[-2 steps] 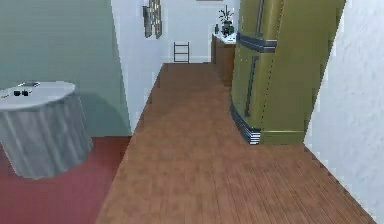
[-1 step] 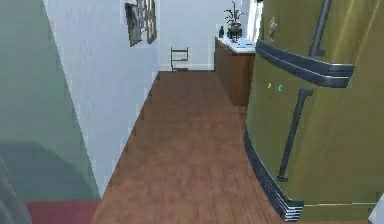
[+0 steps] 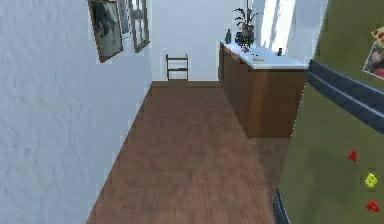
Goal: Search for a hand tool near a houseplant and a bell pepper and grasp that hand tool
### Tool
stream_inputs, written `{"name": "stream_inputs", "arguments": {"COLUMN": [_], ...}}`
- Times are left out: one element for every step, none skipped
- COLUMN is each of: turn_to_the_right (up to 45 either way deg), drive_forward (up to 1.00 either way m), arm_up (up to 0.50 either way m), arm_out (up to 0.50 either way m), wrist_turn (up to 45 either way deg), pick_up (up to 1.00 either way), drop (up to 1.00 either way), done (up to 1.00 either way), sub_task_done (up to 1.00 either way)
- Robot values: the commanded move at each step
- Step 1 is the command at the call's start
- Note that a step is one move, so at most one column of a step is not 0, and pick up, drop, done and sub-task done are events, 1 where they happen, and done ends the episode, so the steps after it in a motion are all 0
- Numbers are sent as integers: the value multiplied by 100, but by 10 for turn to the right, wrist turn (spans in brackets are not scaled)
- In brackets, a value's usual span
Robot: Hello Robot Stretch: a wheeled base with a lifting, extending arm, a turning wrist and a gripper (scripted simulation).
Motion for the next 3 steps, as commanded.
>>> {"name": "stream_inputs", "arguments": {"turn_to_the_right": [30,0,0], "drive_forward": [0,100,100], "arm_up": [0,0,0], "arm_out": [0,0,0], "wrist_turn": [0,0,0], "pick_up": [0,0,0], "drop": [0,0,0], "done": [0,0,0], "sub_task_done": [0,0,0]}}
